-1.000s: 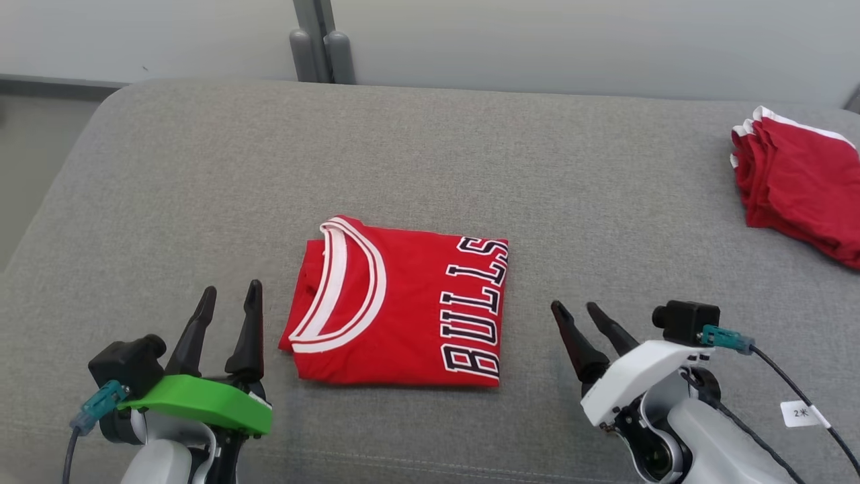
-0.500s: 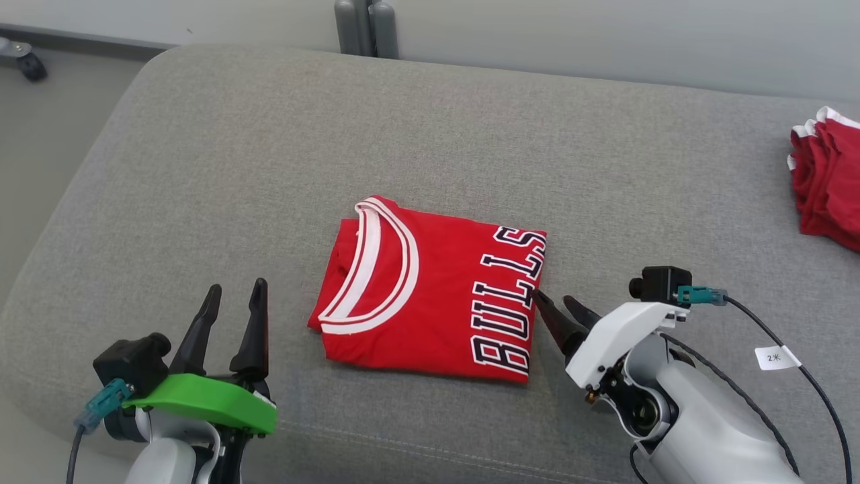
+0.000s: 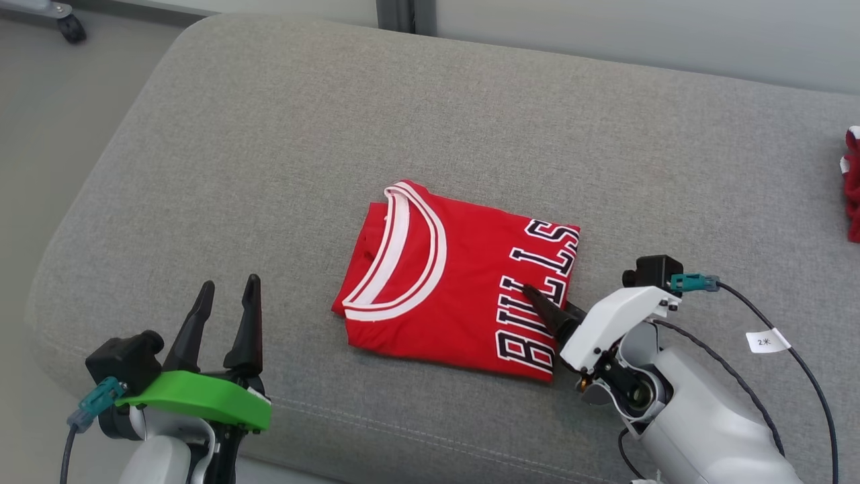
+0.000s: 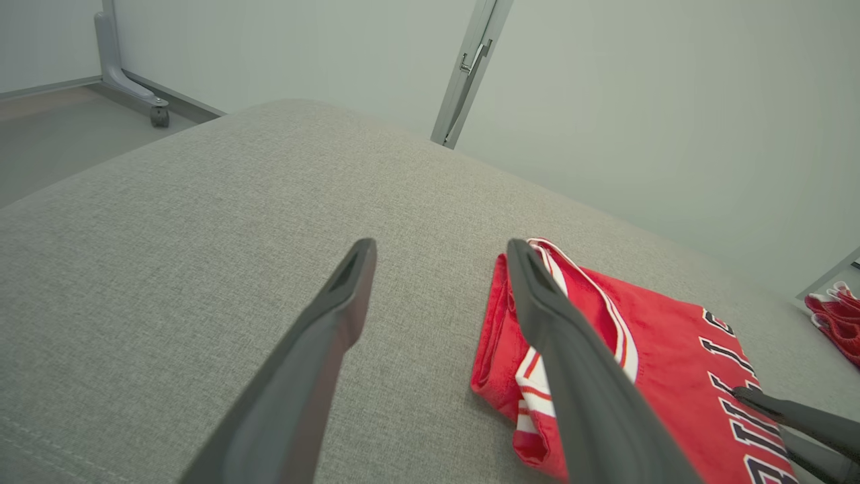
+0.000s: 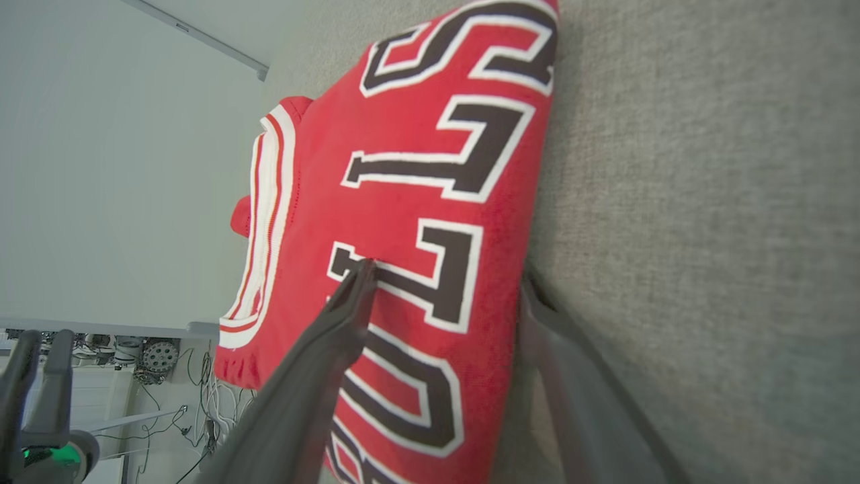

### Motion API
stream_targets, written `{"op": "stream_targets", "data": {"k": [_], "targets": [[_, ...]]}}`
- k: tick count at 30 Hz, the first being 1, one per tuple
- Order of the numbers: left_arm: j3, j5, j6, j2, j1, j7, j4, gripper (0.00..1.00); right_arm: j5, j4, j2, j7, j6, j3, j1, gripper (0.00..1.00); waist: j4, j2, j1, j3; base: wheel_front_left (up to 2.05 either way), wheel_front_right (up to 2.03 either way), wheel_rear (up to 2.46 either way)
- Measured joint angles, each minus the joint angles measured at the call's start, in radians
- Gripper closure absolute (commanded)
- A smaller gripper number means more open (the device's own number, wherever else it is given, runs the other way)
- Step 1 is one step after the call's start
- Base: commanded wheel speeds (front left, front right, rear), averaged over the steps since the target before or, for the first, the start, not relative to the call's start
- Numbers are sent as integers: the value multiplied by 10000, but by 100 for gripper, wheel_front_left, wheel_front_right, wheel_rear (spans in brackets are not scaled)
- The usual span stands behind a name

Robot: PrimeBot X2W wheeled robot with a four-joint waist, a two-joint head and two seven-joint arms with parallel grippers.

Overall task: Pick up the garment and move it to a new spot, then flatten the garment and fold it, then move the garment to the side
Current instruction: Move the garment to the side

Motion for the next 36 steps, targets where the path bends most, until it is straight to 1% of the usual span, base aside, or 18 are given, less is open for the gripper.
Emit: {"op": "stream_targets", "data": {"k": [4,5,6,7,8,12,20,27,30,31,32,36], "targets": [[0,0,0,0,-3,0,8,0,192,203,52,90,119,-4,-115,0,26,0,0,8,0,0,0],[0,0,0,0,-4,0,10,0,205,253,54,90,146,0,-168,4,30,0,0,10,0,0,0],[2,0,0,0,-5,0,10,0,238,278,65,88,150,2,-211,44,32,0,0,12,0,0,0],[2,0,0,0,-6,0,10,0,259,313,81,73,161,-4,-246,81,32,0,0,12,0,0,0],[6,0,0,0,-8,0,10,0,261,339,86,59,184,-13,-282,100,32,0,0,11,0,0,0],[21,-2,0,0,-12,0,42,0,395,506,94,58,240,-36,-403,100,11,0,0,-4,0,0,0],[222,-2,0,10,-33,0,63,0,569,564,128,-255,485,-73,-732,100,-148,0,0,-51,0,0,0],[353,-2,0,35,-28,0,59,0,378,433,90,-382,497,115,-1402,100,-525,0,0,-99,0,0,0],[370,-2,0,50,-13,0,48,0,270,359,-157,-368,497,188,-1685,100,-761,0,0,-109,0,0,0],[391,-2,0,56,-1,0,31,0,50,316,-447,-368,497,236,-1881,100,-940,0,0,-108,0,0,0],[391,-2,0,56,-1,0,31,0,50,316,-447,-368,497,236,-1881,100,-940,0,0,-108,0,0,0],[368,-2,0,65,2,0,-42,0,-130,205,-997,-286,499,238,-2343,100,-1351,0,0,-88,0,0,0]]}}
